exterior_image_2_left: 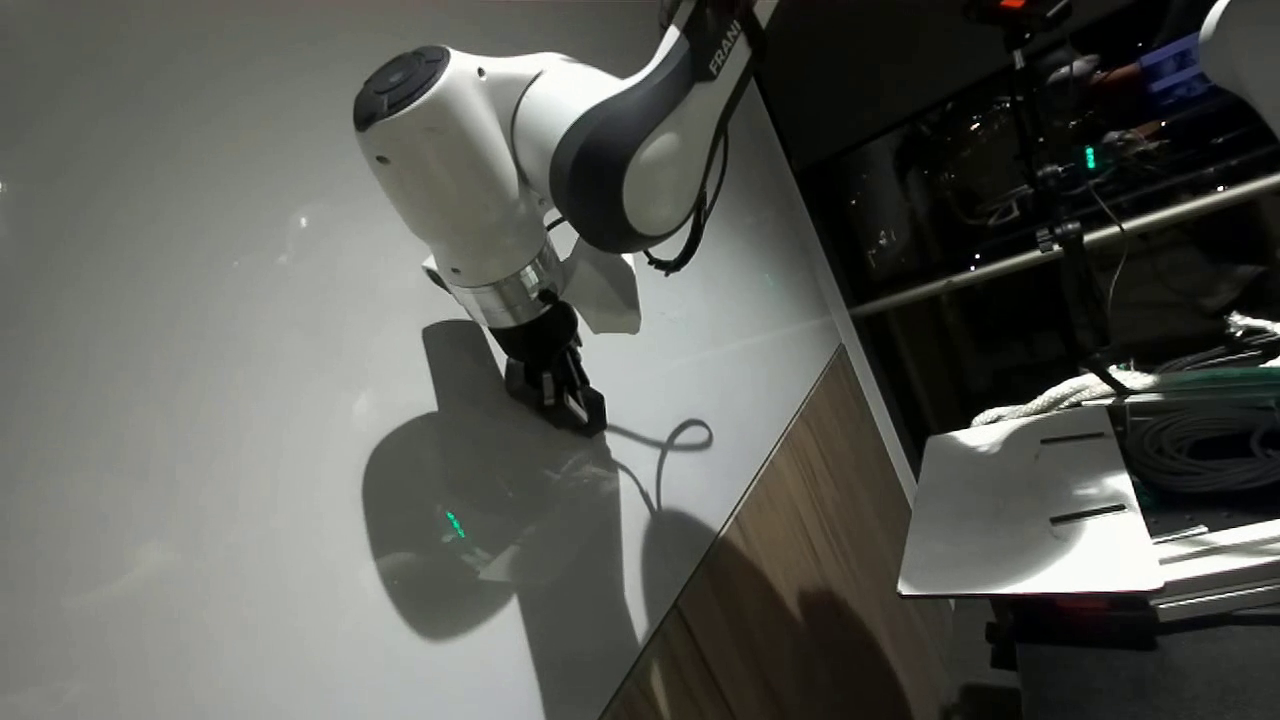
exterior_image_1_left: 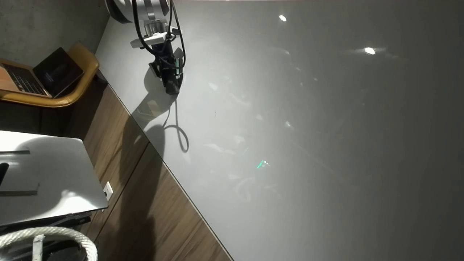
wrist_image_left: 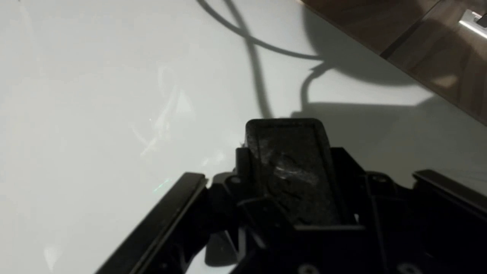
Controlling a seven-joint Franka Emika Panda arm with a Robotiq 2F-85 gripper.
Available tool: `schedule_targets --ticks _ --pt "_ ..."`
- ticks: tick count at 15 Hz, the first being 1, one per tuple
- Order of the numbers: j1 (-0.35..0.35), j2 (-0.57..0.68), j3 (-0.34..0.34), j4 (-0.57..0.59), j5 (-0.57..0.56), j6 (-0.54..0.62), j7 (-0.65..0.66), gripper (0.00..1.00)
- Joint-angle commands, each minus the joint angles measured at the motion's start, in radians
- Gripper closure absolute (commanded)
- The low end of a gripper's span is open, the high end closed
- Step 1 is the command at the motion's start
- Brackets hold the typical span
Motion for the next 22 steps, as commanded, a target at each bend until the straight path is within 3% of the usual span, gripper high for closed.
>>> schedule_targets --ticks 1,5,9,22 --pt "0.049 0.084 0.014 0.136 -0.001 -0.037 -0.025 0.7" --pt "0.079 0.12 0.001 0.191 -0.009 -0.058 -0.041 0.7" --pt "0.047 0.102 -0.028 0.178 -0.01 -0.07 -0.055 0.7" --pt "-0.167 -0.099 -0.141 0.009 0.046 -0.08 -0.08 0.7"
